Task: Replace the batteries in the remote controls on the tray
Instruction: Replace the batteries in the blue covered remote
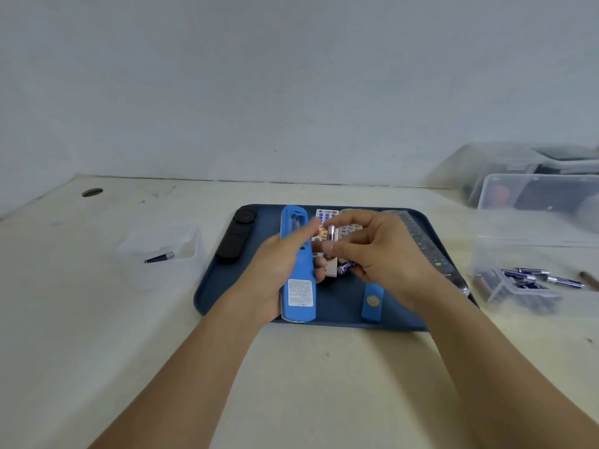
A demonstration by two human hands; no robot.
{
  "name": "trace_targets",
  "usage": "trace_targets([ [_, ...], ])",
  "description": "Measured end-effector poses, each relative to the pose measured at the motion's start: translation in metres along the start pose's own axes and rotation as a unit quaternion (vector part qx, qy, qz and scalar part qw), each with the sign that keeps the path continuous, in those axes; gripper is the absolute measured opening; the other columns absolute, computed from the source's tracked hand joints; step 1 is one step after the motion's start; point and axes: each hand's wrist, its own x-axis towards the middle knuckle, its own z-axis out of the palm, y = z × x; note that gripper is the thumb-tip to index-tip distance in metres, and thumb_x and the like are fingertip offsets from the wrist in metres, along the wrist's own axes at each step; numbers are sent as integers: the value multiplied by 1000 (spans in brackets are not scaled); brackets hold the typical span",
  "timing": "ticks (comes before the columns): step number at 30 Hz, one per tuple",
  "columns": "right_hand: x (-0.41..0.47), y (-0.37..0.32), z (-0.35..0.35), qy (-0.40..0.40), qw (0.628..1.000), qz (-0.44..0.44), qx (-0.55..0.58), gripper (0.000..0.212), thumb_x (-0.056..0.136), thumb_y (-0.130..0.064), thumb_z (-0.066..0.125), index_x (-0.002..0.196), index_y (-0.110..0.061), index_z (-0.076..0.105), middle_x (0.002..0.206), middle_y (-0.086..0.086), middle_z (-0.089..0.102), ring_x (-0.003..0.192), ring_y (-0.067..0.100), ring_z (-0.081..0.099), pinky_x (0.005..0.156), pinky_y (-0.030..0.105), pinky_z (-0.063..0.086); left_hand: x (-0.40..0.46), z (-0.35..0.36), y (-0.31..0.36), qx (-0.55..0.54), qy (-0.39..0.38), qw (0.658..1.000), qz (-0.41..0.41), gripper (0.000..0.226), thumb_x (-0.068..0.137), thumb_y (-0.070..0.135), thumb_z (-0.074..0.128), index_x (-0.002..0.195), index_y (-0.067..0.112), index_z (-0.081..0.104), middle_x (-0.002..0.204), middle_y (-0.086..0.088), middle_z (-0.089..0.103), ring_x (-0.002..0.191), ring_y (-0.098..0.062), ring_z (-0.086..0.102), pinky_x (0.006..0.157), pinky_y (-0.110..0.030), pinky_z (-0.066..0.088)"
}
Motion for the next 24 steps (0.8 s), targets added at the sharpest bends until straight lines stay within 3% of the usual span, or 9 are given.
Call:
trace_targets([
  [2,1,-3,-1,51,998,3,32,17,85,-6,76,100,-10,69,74,23,70,41,8,49,39,18,36,-2,2,0,-34,-8,999,-25,48,95,56,56,98,9,66,67,-9,66,52,-22,60,47,-28,52],
  [5,0,-5,-1,80,995,-15,57,15,87,-10,75,99,-5,67,84,26,72,42,7,53,38,17,38,-6,6,-5,-20,-24,999,-11,58,102,56,39,92,6,67,68,-13,67,50,-24,60,47,-30,53],
  [9,-3,-5,6,117,990,-50,58,16,87,-11,75,95,2,68,79,25,70,44,12,48,39,20,38,-9,11,-9,15,-9,1000,12,52,104,49,40,93,6,67,63,-14,65,48,-25,60,51,-33,55],
  [13,-3,-4,8,140,985,-70,76,15,85,-10,77,87,3,71,72,23,66,41,13,41,39,21,35,-12,14,-11,60,-15,998,28,53,106,46,39,109,0,64,69,-14,63,50,-23,61,45,-29,53],
  [16,-3,-1,13,121,988,-70,67,12,83,-8,78,85,3,73,70,17,67,41,9,49,43,21,42,-14,18,-10,86,-25,995,47,47,107,44,38,105,6,65,66,-11,66,51,-23,63,45,-28,53],
  [19,-2,3,16,109,989,-79,58,11,81,-11,81,82,-1,75,74,15,71,55,16,61,51,24,49,-15,18,-8,115,-30,991,63,43,108,39,36,101,8,65,66,-10,68,51,-23,64,45,-28,53],
  [24,0,10,17,132,981,-130,-51,8,83,-18,80,86,-11,81,69,2,72,56,8,59,52,22,48,-16,16,-10,111,-18,991,70,36,109,33,37,109,6,62,67,-11,68,49,-22,63,44,-28,52],
])
